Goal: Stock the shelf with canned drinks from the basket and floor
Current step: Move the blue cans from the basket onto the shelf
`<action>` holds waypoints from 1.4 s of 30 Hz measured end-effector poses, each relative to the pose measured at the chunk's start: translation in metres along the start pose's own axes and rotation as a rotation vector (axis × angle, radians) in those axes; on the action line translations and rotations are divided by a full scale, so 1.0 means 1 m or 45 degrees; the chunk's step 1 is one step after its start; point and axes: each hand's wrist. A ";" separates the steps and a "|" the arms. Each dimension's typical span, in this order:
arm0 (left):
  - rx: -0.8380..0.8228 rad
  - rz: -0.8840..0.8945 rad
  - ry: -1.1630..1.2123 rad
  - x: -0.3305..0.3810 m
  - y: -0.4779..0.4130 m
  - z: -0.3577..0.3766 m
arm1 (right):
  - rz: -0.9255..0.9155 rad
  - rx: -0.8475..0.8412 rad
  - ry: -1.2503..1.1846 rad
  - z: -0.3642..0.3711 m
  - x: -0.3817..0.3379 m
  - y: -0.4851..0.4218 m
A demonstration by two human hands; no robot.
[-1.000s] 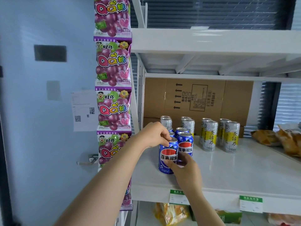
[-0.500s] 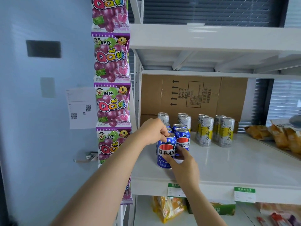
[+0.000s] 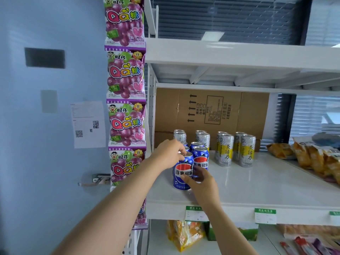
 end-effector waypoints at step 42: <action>0.884 -0.828 1.364 0.038 0.456 0.062 | 0.353 -0.759 -0.615 0.028 -0.029 0.355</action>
Point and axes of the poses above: each hand's wrist, its own y-axis away from the middle knuckle, its own z-axis out of the palm, x = y × z, and after that the axes turned 3 degrees about -x, right-handed
